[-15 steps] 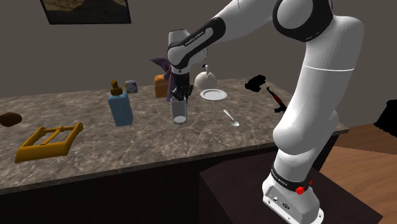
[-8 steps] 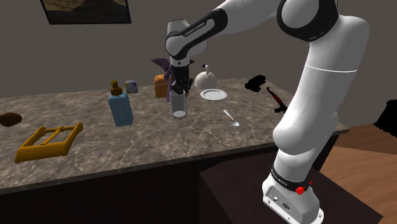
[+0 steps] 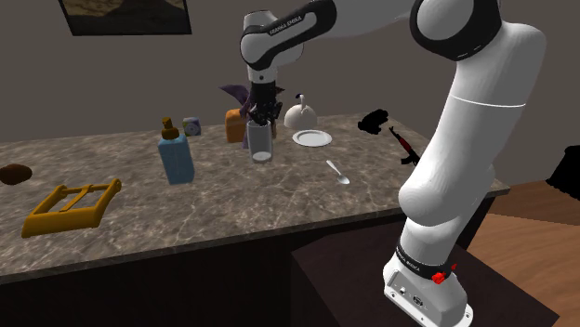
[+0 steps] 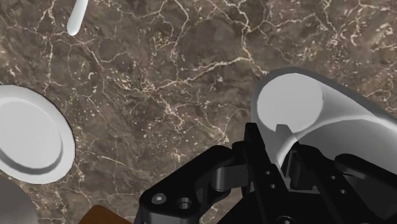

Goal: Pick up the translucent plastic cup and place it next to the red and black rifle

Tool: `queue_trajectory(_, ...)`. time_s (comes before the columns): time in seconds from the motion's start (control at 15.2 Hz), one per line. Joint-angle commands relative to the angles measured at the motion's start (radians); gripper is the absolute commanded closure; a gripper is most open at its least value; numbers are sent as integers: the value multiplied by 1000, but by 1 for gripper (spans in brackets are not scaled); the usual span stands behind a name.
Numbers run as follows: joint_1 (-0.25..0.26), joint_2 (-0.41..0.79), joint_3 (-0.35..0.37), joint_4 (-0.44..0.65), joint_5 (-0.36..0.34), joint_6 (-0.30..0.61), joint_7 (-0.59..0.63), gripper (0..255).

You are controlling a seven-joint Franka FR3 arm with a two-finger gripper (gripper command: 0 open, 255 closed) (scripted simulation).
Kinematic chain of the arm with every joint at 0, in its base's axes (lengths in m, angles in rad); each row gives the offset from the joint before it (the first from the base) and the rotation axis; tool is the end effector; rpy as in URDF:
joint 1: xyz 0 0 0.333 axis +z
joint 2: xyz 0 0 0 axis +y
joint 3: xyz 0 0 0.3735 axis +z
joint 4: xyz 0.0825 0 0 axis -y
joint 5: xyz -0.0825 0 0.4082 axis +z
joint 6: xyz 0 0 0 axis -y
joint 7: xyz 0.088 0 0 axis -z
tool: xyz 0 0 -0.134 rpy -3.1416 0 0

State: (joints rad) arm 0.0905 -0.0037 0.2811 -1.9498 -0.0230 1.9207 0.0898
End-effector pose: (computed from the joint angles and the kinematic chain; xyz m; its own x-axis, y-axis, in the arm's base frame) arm 0.5372 0.2072 0.4977 0.9581 0.2855 -0.0235 0.2861 -0.9579 0.0246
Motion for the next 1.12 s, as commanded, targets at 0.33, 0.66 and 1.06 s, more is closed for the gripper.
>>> queue_trajectory(0.33,0,-15,0,82,5,-96,-4,255)
queue_trajectory(0.66,0,-18,0,146,6,-162,-6,255)
queue_trajectory(1.06,0,-14,0,231,5,-244,-6,255)
